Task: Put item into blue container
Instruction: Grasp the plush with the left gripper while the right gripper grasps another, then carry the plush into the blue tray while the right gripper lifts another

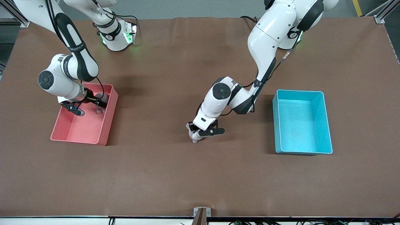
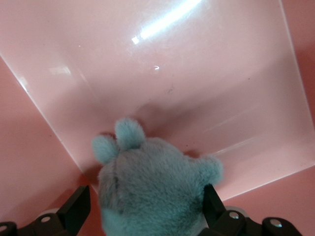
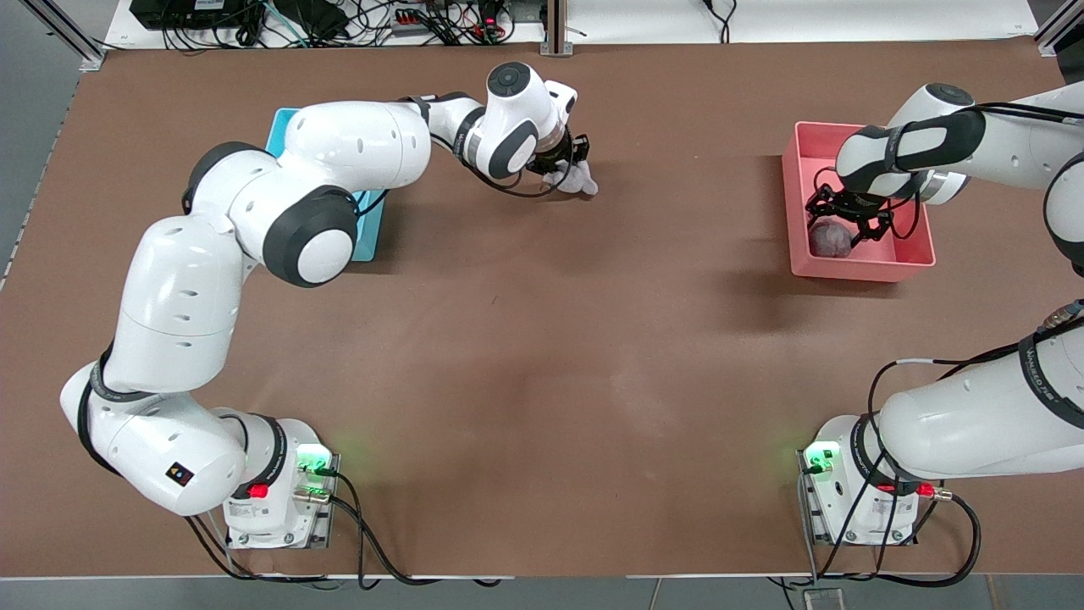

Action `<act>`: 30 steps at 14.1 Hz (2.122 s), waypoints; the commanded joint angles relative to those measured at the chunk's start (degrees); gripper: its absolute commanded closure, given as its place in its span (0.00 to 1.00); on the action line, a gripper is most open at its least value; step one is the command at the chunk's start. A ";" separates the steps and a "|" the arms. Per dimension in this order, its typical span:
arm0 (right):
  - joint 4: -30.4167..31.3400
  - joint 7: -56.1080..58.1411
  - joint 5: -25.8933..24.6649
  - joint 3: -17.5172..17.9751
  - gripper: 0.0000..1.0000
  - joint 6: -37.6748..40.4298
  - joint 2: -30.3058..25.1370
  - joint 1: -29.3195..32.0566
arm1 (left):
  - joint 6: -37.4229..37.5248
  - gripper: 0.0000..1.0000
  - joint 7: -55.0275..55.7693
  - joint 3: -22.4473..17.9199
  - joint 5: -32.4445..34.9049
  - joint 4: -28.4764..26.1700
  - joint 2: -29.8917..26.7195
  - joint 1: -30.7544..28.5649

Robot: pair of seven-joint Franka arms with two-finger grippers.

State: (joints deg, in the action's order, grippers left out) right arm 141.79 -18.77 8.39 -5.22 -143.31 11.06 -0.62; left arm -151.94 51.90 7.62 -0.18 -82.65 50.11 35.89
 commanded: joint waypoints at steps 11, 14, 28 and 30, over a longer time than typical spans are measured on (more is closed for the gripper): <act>2.08 1.46 1.36 1.00 0.01 -0.65 0.36 1.24 | 15.88 0.73 -7.75 0.12 0.88 -27.35 -35.49 -15.05; 2.08 1.98 1.36 1.00 0.14 -0.31 0.45 1.24 | 21.48 0.73 -16.01 0.03 0.88 -33.09 -41.83 -21.81; -2.12 4.78 1.19 0.83 0.97 5.73 -0.25 1.32 | 25.21 0.73 -46.80 -0.06 1.41 -34.24 -33.42 -44.77; -7.90 6.64 1.01 0.74 0.98 14.06 -0.78 3.16 | 24.50 0.73 -46.80 -0.15 1.41 -34.24 -31.31 -44.86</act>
State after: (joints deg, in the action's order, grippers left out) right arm 138.75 -15.29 8.40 -5.06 -136.40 11.52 -0.26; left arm -126.49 5.41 7.16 -0.05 -117.12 17.18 -8.66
